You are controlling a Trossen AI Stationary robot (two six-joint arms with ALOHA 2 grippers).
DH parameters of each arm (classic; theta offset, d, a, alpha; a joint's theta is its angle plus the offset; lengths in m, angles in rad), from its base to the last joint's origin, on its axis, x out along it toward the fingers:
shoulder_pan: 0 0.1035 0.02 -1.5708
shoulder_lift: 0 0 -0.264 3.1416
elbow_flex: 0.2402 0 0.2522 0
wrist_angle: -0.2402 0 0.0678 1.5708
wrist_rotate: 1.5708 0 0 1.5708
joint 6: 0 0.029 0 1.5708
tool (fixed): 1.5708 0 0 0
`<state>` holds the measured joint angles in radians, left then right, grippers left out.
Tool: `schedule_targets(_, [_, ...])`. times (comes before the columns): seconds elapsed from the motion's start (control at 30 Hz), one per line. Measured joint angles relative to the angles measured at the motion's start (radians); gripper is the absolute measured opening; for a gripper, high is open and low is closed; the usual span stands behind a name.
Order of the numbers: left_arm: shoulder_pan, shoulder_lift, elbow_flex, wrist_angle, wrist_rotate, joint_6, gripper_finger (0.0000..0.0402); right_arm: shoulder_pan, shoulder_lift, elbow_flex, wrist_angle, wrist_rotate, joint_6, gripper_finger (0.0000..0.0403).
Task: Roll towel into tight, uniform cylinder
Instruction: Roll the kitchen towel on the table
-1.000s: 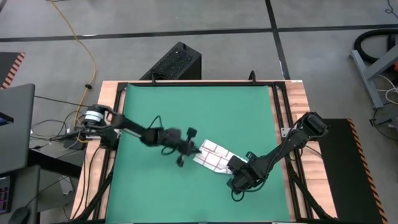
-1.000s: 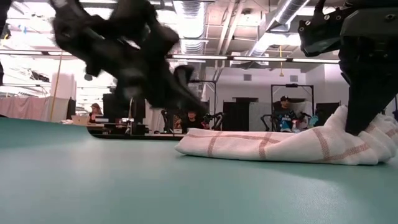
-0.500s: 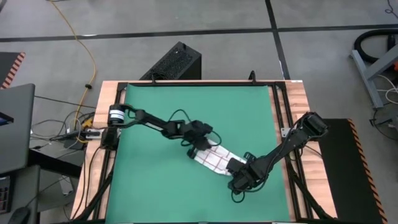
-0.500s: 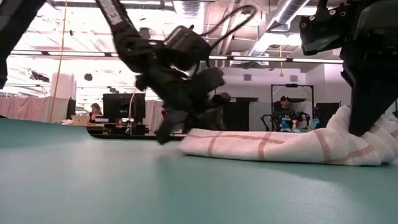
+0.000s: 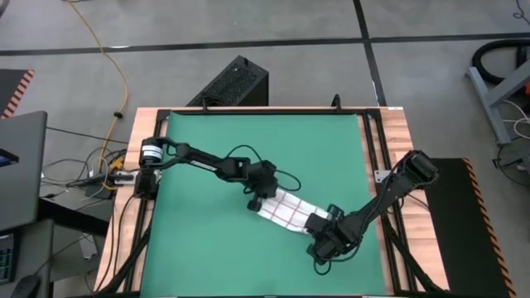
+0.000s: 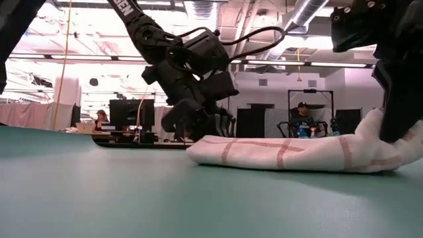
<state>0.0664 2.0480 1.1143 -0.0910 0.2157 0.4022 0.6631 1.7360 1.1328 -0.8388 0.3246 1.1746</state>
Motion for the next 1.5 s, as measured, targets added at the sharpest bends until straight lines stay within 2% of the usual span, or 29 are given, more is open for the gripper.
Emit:
schedule_targets(0.13, [-0.033, -0.002, -0.010, 0.001, -0.010, -0.119, 0.0000, 0.000, 0.002, -0.046, 0.061, 0.008, 0.027, 0.0048])
schedule_targets(0.3, [-0.081, -0.005, -0.023, 0.010, -0.039, -0.214, 0.0000, -0.043, -0.003, -0.137, 0.265, -0.108, -0.015, 0.0048])
schedule_targets(0.4, [-0.100, -0.005, -0.023, 0.010, -0.055, -0.260, 0.0000, -0.057, -0.013, -0.148, 0.327, -0.128, -0.033, 0.0048])
schedule_targets(0.57, [-0.134, -0.006, -0.023, 0.009, -0.093, -0.308, 0.0000, -0.072, -0.068, -0.152, 0.342, -0.200, -0.078, 0.0048])
schedule_targets(0.67, [-0.147, -0.006, -0.023, 0.010, -0.110, -0.350, 0.0000, -0.072, -0.099, -0.152, 0.313, -0.205, -0.100, 0.0048])
schedule_targets(0.9, [-0.227, -0.063, -0.040, -0.041, -0.191, -0.362, 0.0000, -0.102, -0.092, -0.152, 0.301, -0.258, -0.188, 0.0048])
schedule_targets(1.03, [-0.271, -0.163, -0.183, 0.100, -0.219, -0.421, 0.0000, -0.103, -0.092, -0.151, 0.298, -0.254, -0.235, 0.0048])
schedule_targets(1.23, [-0.333, -0.318, -0.481, 0.362, -0.369, -0.591, 0.0000, -0.118, -0.092, -0.150, 0.342, -0.214, -0.307, 0.0048])
schedule_targets(1.37, [-0.377, -0.405, -0.581, 0.390, -0.496, -0.666, 0.0000, -0.155, -0.092, -0.150, 0.403, -0.218, -0.378, 0.0048])
schedule_targets(1.5, [-0.412, -0.511, -0.604, 0.348, -0.599, -0.641, 0.0000, -0.175, -0.092, -0.150, 0.407, -0.253, -0.405, 0.0048])
